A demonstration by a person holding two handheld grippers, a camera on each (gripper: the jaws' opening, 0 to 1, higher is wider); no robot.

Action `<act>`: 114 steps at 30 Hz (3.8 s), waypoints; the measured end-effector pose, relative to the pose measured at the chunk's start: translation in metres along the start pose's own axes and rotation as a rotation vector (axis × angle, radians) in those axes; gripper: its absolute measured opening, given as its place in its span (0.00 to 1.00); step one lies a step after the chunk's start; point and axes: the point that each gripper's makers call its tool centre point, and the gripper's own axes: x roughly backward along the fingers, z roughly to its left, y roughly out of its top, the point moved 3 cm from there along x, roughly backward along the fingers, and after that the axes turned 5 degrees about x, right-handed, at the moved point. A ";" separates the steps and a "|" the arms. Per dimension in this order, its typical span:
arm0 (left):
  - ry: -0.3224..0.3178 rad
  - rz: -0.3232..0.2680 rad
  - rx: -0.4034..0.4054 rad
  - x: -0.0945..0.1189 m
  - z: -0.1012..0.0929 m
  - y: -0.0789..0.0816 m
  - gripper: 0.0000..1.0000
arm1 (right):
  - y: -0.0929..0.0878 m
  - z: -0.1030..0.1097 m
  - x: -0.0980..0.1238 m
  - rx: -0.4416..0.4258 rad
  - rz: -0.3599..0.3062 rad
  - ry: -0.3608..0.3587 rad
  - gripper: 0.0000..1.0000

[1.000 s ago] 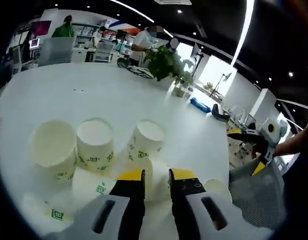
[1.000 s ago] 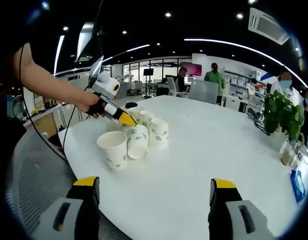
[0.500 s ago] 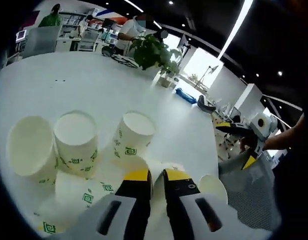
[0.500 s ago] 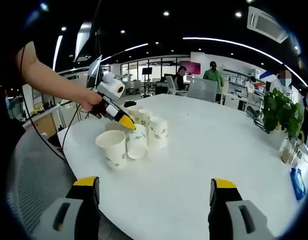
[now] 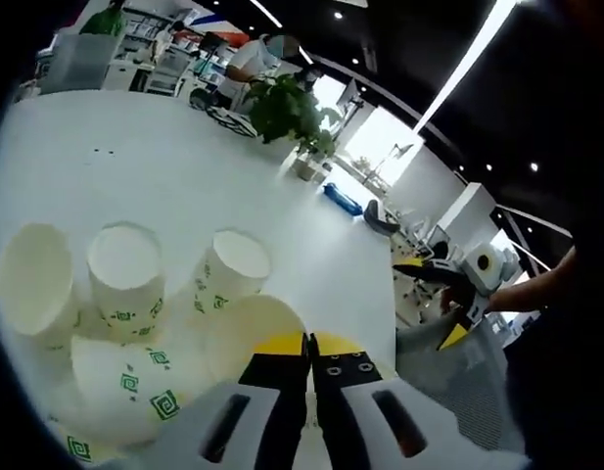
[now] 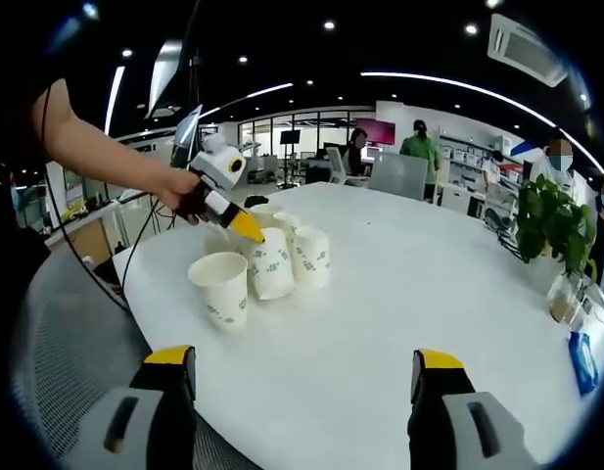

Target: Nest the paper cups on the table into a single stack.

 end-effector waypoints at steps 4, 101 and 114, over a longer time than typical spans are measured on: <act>-0.004 -0.010 -0.015 0.001 -0.007 0.002 0.00 | -0.001 -0.001 0.000 0.001 -0.002 -0.001 0.91; 0.109 0.298 -0.523 0.017 -0.093 -0.041 0.00 | 0.003 0.005 0.000 0.006 -0.017 0.033 0.92; 0.085 0.365 -0.547 0.003 -0.092 -0.057 0.01 | 0.001 0.006 0.000 0.008 -0.006 0.033 0.90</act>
